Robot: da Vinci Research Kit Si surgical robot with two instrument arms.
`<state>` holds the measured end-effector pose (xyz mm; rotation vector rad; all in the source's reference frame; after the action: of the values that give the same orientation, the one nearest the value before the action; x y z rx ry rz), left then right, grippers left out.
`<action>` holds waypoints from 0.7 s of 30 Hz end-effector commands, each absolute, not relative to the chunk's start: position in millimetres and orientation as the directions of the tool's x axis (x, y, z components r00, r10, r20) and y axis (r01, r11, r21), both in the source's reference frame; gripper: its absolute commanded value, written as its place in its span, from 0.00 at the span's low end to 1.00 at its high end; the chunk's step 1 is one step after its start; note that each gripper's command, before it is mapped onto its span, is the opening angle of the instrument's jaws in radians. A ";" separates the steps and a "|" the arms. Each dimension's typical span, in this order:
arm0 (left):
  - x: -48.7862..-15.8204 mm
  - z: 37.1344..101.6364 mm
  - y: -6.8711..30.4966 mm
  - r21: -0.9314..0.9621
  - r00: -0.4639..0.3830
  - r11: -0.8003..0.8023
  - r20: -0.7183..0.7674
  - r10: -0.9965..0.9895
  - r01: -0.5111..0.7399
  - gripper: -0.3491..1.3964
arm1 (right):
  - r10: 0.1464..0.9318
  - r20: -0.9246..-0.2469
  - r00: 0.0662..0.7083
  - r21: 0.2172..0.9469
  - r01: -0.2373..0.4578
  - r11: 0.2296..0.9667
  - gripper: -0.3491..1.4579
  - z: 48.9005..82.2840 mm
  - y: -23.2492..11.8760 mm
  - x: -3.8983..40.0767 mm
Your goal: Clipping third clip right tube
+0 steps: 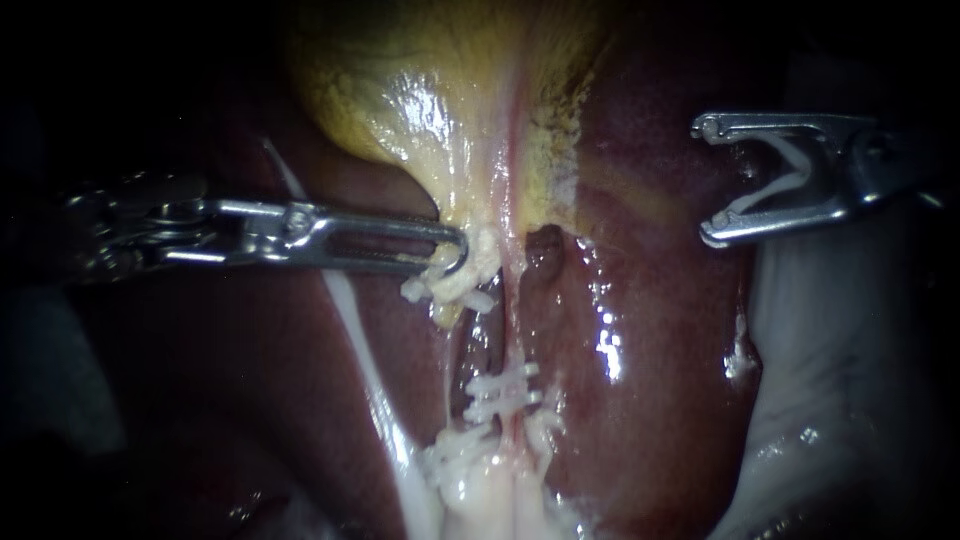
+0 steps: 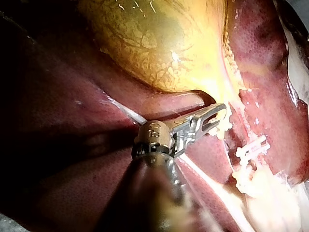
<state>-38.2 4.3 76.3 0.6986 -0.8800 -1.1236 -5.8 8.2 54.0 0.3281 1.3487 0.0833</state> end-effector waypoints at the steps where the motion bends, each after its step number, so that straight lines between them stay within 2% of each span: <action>1: -38.2 76.3 4.3 0.838 0.179 0.294 0.237 -0.955 0.459 0.00 | 0.246 -0.943 0.225 0.280 0.129 0.951 0.46 54.0 8.2 -5.8; 7: -36.9 74.5 5.2 0.844 0.172 0.287 0.234 -0.957 0.453 0.00 | 0.246 -0.943 0.225 0.279 0.129 0.951 0.46 54.0 8.2 -5.8; 16: -31.1 69.8 7.7 0.837 0.109 0.266 0.244 -0.964 0.477 0.00 | 0.246 -0.943 0.225 0.279 0.130 0.951 0.46 54.0 8.2 -5.8; 21: -29.9 69.0 7.9 0.835 0.104 0.266 0.247 -0.963 0.481 0.00 | 0.246 -0.943 0.225 0.279 0.130 0.951 0.46 54.0 8.2 -5.8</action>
<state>-29.8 7.9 69.0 0.6608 -0.9190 -1.1879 -5.8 8.2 54.0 0.3281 1.3487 0.0825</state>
